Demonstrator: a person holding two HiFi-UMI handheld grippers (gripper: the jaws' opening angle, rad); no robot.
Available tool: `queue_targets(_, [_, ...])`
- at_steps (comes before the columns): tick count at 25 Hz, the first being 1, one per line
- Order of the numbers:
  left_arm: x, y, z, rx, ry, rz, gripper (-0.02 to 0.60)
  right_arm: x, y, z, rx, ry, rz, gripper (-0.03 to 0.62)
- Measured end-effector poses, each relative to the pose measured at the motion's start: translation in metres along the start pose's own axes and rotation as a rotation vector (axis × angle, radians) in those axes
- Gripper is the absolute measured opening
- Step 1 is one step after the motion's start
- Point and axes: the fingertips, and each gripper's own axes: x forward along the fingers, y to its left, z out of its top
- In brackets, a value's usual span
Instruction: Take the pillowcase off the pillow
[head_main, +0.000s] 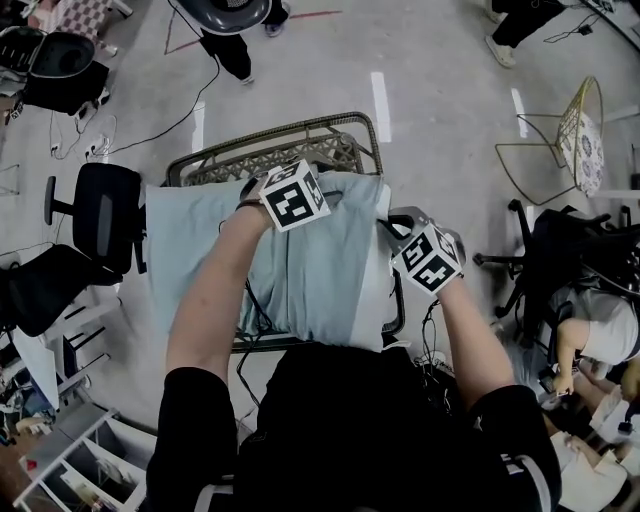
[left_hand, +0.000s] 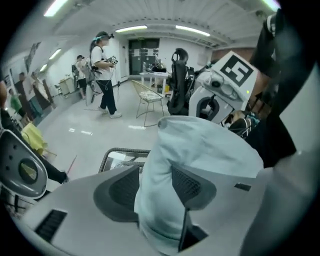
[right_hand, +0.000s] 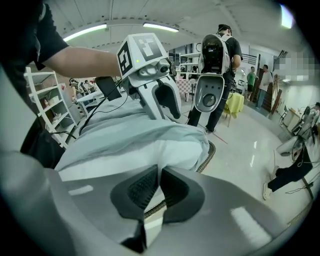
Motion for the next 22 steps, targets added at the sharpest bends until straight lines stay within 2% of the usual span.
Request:
queue_targets(3, [0.021, -0.009, -0.008, 0.063, 0.083, -0.022, 0.177, 0.004, 0.003, -0.004, -0.034, 0.028, 0.0, 0.019])
queue_targets(6, [0.037, -0.022, -0.016, 0.145, 0.17, -0.046, 0.052, 0.01, 0.007, -0.008, -0.069, 0.06, -0.008, 0.019])
queue_targets(9, [0.041, -0.022, -0.021, 0.24, 0.242, 0.016, 0.012, 0.011, 0.005, -0.013, -0.043, 0.062, -0.014, 0.018])
queue_targets(13, [0.021, -0.002, -0.043, 0.282, 0.346, 0.099, 0.006, 0.003, -0.002, -0.013, 0.024, 0.028, -0.014, 0.017])
queue_targets(17, [-0.001, 0.012, -0.085, 0.256, 0.439, 0.135, 0.005, -0.006, -0.009, -0.009, 0.049, 0.0, -0.014, 0.015])
queue_targets(22, [-0.024, 0.02, -0.125, 0.164, 0.469, 0.161, 0.005, -0.014, -0.02, -0.008, 0.071, -0.023, -0.016, 0.011])
